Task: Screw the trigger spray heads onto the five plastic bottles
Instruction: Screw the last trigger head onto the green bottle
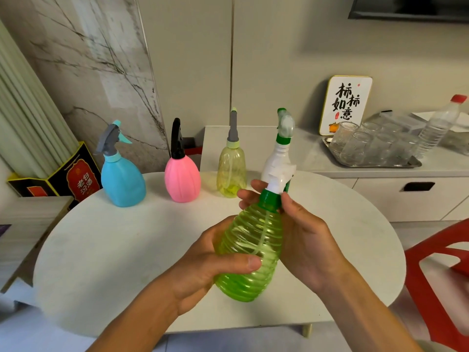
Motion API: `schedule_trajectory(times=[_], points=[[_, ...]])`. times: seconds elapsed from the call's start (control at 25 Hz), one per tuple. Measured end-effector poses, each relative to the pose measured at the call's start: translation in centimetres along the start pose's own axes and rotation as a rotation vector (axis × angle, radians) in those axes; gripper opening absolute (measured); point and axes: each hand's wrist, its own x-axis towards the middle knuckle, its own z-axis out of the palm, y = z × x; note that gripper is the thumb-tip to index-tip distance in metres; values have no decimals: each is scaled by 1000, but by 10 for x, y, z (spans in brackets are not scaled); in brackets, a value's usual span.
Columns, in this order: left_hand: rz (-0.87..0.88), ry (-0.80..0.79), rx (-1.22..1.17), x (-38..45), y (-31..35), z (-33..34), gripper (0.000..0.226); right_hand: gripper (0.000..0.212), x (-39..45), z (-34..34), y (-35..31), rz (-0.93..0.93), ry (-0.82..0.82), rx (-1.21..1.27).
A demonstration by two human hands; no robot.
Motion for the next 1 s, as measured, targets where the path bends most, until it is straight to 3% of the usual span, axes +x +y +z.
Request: schedule_trajectory(times=[0.32,0.56,0.64,0.76,0.8,0.84,1.0], points=[[59,56,72,-2,-1,3,57,56,0,5,3,-6,53,97],[167,108,216,-1,-5,6,64,34,-1,7,-1,-67,77,22],[265,241,470,-1,-6,7,71,33,0,7,-1,-93,102,-77],[476,606,1298,3,-10,8,90,35,3,3,7,-131,195,-228],[498,607,1363,3,-10,8,94,33,4,2,8,-144,210,-204],[465,546,1282,3,-8,7,96,29,5,0,7,-161,199,-152],[185,169,515,1,5,-8,95,24,2,-7,-11,-191,-37,-1]])
